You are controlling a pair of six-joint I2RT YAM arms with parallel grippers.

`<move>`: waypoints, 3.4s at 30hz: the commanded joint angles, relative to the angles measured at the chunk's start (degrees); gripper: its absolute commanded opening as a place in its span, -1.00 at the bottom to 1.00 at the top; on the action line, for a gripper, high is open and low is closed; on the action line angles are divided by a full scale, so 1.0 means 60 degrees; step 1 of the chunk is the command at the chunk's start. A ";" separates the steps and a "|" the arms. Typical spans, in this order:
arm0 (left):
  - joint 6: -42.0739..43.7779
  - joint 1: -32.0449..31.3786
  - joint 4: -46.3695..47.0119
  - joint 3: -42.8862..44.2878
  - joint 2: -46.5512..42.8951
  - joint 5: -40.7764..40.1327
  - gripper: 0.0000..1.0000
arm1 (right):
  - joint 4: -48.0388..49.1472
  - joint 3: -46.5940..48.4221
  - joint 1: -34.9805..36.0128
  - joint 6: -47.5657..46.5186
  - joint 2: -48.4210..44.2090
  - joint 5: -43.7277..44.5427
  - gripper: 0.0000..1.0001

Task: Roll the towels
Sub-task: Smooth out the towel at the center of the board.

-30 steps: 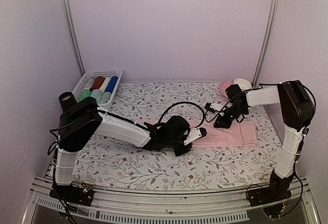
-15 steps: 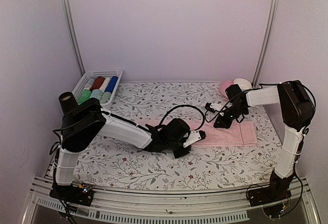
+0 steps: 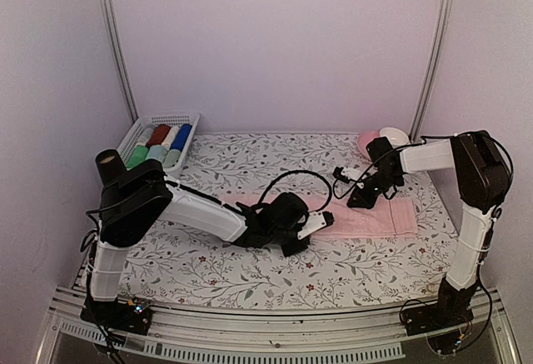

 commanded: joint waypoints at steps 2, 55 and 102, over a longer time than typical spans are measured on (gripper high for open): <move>-0.0010 0.0040 0.0418 -0.0169 -0.0071 -0.0144 -0.72 | -0.0097 -0.0044 0.0058 -0.0073 0.0407 0.0062 -0.75; -0.0177 -0.0094 0.0394 0.0520 -0.0137 0.0419 -0.58 | -0.0126 -0.0012 0.0184 -0.0074 0.0744 0.0546 -0.75; -0.0220 -0.0276 -0.1023 0.1344 0.0631 0.1126 -0.95 | -0.0284 -0.0029 0.0257 -0.0238 0.0727 0.0728 -0.75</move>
